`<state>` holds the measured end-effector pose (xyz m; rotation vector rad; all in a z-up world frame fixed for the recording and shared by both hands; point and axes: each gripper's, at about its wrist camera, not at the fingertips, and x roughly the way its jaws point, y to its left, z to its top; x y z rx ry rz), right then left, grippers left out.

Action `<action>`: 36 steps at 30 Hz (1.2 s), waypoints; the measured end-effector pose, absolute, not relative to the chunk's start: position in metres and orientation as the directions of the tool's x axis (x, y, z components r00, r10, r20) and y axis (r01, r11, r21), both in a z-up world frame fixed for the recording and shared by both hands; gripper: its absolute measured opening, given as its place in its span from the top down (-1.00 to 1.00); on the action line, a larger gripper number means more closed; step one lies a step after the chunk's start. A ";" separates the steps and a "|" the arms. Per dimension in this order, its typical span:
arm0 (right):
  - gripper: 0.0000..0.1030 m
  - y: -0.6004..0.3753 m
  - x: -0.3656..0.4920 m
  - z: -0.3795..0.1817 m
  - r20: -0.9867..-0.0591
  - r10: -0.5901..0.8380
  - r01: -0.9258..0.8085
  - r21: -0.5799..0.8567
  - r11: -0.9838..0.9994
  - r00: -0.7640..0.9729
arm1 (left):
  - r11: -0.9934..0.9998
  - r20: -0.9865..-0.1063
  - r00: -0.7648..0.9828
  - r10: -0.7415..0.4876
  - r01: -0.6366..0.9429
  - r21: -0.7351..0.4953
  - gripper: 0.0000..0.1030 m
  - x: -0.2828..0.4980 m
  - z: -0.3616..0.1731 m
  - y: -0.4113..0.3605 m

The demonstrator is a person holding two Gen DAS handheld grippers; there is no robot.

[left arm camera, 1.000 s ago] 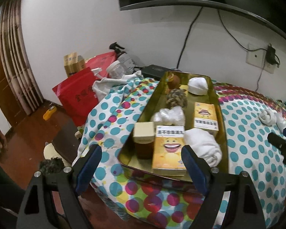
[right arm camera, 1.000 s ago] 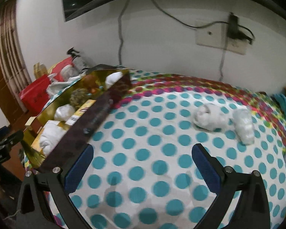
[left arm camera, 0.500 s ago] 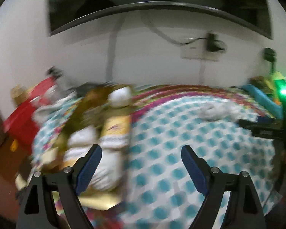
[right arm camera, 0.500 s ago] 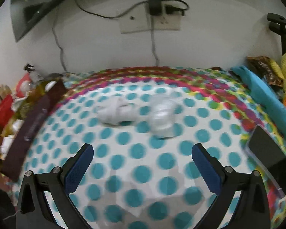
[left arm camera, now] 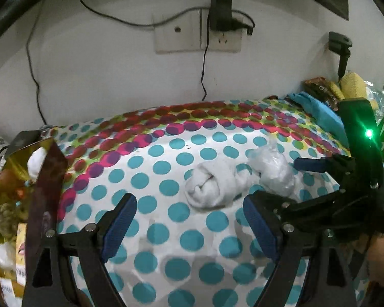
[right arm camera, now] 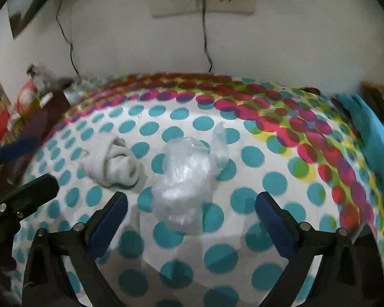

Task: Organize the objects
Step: 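Move both tools back to the last sock and plastic bundle on the bed, then grasp the white sock with the left tool while the right grasps the plastic bundle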

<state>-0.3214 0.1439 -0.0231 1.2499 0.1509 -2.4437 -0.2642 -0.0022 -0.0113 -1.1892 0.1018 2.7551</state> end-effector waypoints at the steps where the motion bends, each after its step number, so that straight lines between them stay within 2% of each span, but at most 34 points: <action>1: -0.81 0.142 -0.322 -0.023 -0.796 -0.295 0.397 0.075 -0.915 -0.528 | -0.989 -0.728 -0.679 0.095 -0.150 0.011 -0.70 -0.266 -0.013 -0.003; 3: -0.77 0.139 -0.325 -0.022 -0.791 -0.329 0.426 0.096 -0.900 -0.516 | -0.990 -0.731 -0.674 0.105 -0.143 -0.010 -0.70 -0.272 -0.014 -0.005; 4: -0.66 0.138 -0.324 -0.021 -0.787 -0.340 0.434 0.103 -0.895 -0.514 | -0.991 -0.729 -0.677 0.103 -0.136 -0.014 -0.70 -0.274 -0.014 -0.006; 5: -0.64 0.138 -0.325 -0.020 -0.782 -0.356 0.441 0.117 -0.890 -0.511 | -0.992 -0.729 -0.678 0.095 -0.127 -0.011 -0.70 -0.275 -0.015 -0.006; 10: -0.59 0.140 -0.325 -0.019 -0.778 -0.364 0.435 0.130 -0.891 -0.512 | -0.993 -0.744 -0.661 0.097 -0.119 -0.024 -0.70 -0.287 -0.016 -0.003; 14: -0.56 0.143 -0.322 -0.020 -0.787 -0.338 0.440 0.095 -0.893 -0.516 | -0.996 -0.719 -0.693 0.059 -0.093 0.009 -0.70 -0.293 0.000 0.002; 16: -0.62 0.151 -0.316 -0.021 -0.793 -0.298 0.421 0.058 -0.905 -0.532 | -0.997 -0.723 -0.688 0.062 -0.080 -0.009 -0.70 -0.297 0.001 0.000; 18: -0.65 0.165 -0.314 -0.020 -0.786 -0.324 0.413 0.097 -0.906 -0.526 | -0.995 -0.762 -0.647 0.035 -0.097 0.036 -0.70 -0.304 -0.010 0.008; 23: -0.89 0.179 -0.314 -0.022 -0.802 -0.280 0.404 0.053 -0.913 -0.527 | -0.982 -0.798 -0.601 0.035 -0.170 0.085 -0.71 -0.307 -0.044 0.037; 26: -0.93 0.175 -0.313 -0.024 -0.810 -0.264 0.413 0.030 -0.910 -0.523 | -0.986 -0.796 -0.601 0.071 -0.163 0.036 -0.72 -0.315 -0.049 0.036; 28: -0.94 0.169 -0.313 -0.024 -0.812 -0.248 0.421 0.004 -0.907 -0.528 | -0.988 -0.795 -0.601 0.088 -0.157 0.010 -0.62 -0.314 -0.049 0.031; 29: -0.94 0.167 -0.313 -0.023 -0.807 -0.258 0.429 0.007 -0.903 -0.531 | -0.987 -0.790 -0.604 0.103 -0.163 -0.003 -0.27 -0.312 -0.048 0.028; 30: -0.94 0.166 -0.314 -0.023 -0.803 -0.258 0.426 0.005 -0.905 -0.538 | -0.986 -0.787 -0.606 0.114 -0.165 -0.016 -0.06 -0.310 -0.046 0.026; 32: -0.94 0.162 -0.316 -0.022 -0.799 -0.240 0.417 -0.014 -0.909 -0.551 | -0.989 -0.785 -0.614 0.079 -0.149 0.017 0.08 -0.307 -0.041 0.025; 36: -0.96 0.154 -0.311 -0.020 -0.792 -0.243 0.451 -0.045 -0.891 -0.560 | -0.993 -0.708 -0.705 0.038 -0.109 0.055 0.08 -0.272 0.000 0.005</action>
